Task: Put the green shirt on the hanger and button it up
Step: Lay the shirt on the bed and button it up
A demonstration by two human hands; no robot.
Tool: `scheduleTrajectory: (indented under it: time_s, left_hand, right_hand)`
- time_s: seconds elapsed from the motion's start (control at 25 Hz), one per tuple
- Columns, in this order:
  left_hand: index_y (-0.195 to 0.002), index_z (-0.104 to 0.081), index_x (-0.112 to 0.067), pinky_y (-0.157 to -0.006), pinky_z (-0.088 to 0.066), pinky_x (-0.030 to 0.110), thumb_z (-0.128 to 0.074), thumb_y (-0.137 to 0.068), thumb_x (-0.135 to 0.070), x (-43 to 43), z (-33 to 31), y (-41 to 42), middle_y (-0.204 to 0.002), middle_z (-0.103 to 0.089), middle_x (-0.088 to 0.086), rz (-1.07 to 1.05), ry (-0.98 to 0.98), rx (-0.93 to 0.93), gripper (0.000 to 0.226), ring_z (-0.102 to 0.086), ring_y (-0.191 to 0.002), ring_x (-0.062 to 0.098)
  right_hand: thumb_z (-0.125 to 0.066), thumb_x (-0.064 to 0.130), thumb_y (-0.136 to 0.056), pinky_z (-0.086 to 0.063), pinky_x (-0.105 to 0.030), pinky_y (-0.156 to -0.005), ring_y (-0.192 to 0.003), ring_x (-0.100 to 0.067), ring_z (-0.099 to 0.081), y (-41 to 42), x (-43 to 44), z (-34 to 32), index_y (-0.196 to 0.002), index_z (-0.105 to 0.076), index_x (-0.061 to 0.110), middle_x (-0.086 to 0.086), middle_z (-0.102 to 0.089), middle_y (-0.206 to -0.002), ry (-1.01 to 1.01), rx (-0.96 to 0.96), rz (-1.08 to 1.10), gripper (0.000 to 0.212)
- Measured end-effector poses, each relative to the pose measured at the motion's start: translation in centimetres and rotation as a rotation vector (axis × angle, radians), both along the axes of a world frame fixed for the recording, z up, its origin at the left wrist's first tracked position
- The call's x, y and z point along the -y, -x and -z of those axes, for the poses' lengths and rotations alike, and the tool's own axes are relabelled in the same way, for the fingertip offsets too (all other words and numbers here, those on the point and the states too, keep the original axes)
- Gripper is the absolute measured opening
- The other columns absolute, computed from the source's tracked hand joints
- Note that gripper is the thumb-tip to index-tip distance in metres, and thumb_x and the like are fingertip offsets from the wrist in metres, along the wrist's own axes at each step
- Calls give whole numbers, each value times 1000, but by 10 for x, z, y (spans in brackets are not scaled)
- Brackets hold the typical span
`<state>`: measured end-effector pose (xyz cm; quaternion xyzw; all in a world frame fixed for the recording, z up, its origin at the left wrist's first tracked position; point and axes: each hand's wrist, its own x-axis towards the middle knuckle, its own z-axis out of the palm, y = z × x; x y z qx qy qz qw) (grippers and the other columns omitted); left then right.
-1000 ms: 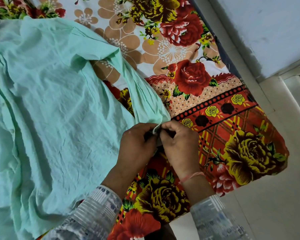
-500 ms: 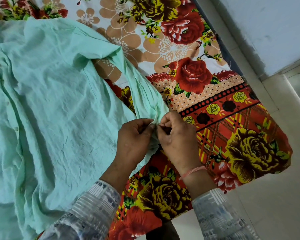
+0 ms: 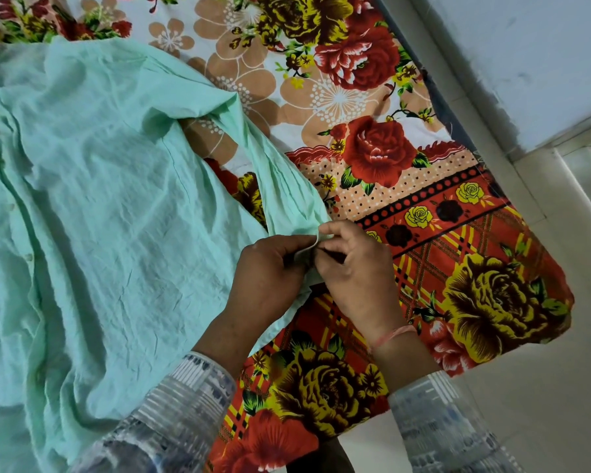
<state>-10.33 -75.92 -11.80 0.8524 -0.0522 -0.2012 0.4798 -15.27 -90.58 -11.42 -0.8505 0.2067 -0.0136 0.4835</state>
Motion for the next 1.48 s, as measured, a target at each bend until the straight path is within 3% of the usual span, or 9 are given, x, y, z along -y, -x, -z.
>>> scheduleTrajectory:
  time_s: [0.12,0.28,0.48,0.6,0.72,0.92,1.08,1.24,1.48]
  left_hand:
    - [-122,-82,-22,-89,-46,-3,-73,-95,-1,2,-1,-1,-119,-82,-2,16,-36,85,36,-63,-107,-13]
    - [-131,-71,-20,-75,-46,0,-74,-94,-4,0,-3,-1,-102,-83,-3,3,-90,163,40,-73,-92,6]
    - [-119,-76,-14,-68,-62,36,-72,-97,-18,-4,-4,1,-91,-83,0,28,-139,371,22,-78,-77,19]
    - [-117,-81,-16,-70,-64,40,-68,-97,-14,-5,-4,5,-100,-85,0,50,-105,436,24,-81,-85,20]
    - [-124,-78,-15,-87,-62,38,-68,-86,-7,-7,-3,6,-119,-79,0,76,-5,364,40,-76,-106,16]
    - [-111,-83,-14,-78,-57,27,-71,-85,2,-1,0,-1,-102,-79,2,71,-101,464,33,-74,-89,17]
    - [-112,-85,-14,-74,-59,29,-69,-87,1,-1,-2,-9,-99,-76,4,81,-146,525,33,-75,-87,20]
    - [-104,-82,-9,-71,-60,34,-75,-83,4,-5,-5,-4,-99,-78,6,157,-168,602,26,-76,-85,23]
    - [-94,-84,-8,-68,-56,28,-78,-78,8,-5,-2,-1,-91,-74,8,172,-198,655,23,-74,-80,23]
  right_hand:
    - [-76,6,-92,-63,-27,-79,-84,-7,-76,0,3,1,-129,-74,20,5,-81,-100,54,48,-86,39]
    - [-80,13,-90,-63,-41,-84,-91,-19,-73,-7,9,6,-111,-82,15,-2,-74,-97,218,116,-168,21]
    - [-68,30,-91,-58,-42,-78,-88,-24,-67,-14,4,3,-94,-79,12,-4,-67,-91,279,91,-141,21]
    - [-64,31,-93,-54,-41,-76,-87,-24,-61,-15,0,3,-91,-72,11,-4,-62,-90,345,79,-125,21]
    - [-59,29,-95,-52,-43,-74,-87,-24,-57,-17,1,6,-94,-67,12,-3,-57,-93,251,88,-135,19]
    - [-54,31,-89,-51,-48,-94,-113,-23,-58,-13,11,5,-111,-65,11,-3,-57,-118,166,76,-253,32]
    - [-71,35,-74,-46,-51,-109,-136,-25,-52,-3,10,-2,-131,-60,16,-1,-55,-140,343,15,-325,61]
    - [-74,6,-82,-57,-50,-96,-116,-32,-65,4,14,5,-104,-72,9,-9,-68,-118,449,183,-113,22]
    - [-63,7,-89,-61,-43,-77,-93,-31,-71,10,15,9,-109,-72,9,-9,-71,-107,407,202,-127,22]
